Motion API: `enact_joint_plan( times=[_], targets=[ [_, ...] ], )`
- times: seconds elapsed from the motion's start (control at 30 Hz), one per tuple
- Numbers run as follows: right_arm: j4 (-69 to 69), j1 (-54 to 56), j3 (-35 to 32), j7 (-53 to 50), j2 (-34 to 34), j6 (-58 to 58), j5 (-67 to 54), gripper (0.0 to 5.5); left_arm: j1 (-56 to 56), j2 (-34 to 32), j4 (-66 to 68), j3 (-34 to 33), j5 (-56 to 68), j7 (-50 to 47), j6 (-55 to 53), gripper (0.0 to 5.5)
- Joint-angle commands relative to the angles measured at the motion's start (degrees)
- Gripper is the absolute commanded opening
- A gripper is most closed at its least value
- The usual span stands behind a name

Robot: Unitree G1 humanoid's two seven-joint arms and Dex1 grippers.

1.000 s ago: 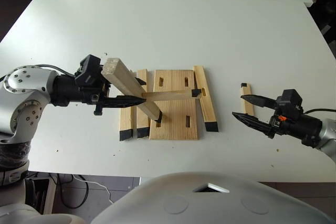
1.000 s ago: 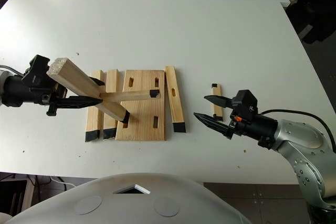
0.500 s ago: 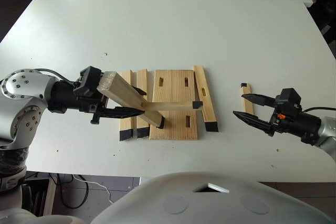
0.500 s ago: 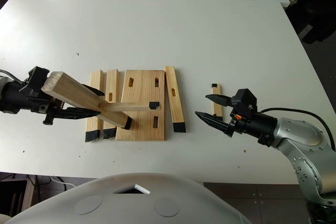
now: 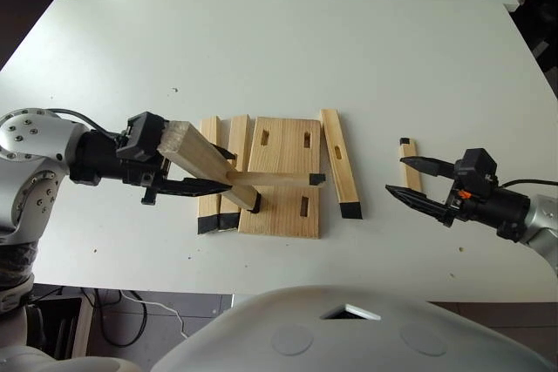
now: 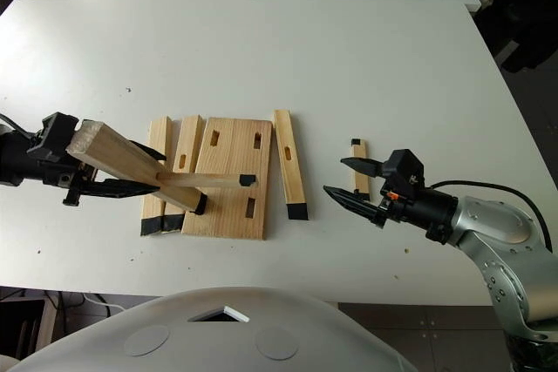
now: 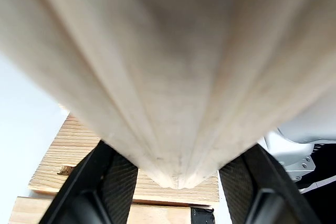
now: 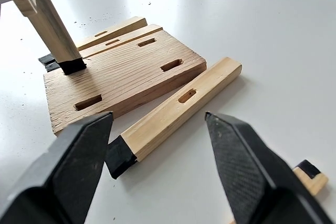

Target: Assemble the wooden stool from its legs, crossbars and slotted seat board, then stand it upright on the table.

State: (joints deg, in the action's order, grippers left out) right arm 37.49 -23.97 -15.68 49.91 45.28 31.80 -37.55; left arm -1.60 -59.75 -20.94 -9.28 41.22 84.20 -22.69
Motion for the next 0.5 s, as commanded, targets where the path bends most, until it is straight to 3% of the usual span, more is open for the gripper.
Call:
enact_joint_plan(
  times=[0.03,0.5],
  targets=[
    [-0.16,0.33,0.52,-0.05,-0.04,-0.60,0.79,3.22,1.45,0.05,-0.33,1.25,-3.83,0.50,3.23,2.11],
    [-1.19,2.12,0.71,1.22,1.56,-0.59,1.21,3.22,15.02,4.50,-0.09,6.60,-17.17,-4.68,23.39,2.11]
  ],
)
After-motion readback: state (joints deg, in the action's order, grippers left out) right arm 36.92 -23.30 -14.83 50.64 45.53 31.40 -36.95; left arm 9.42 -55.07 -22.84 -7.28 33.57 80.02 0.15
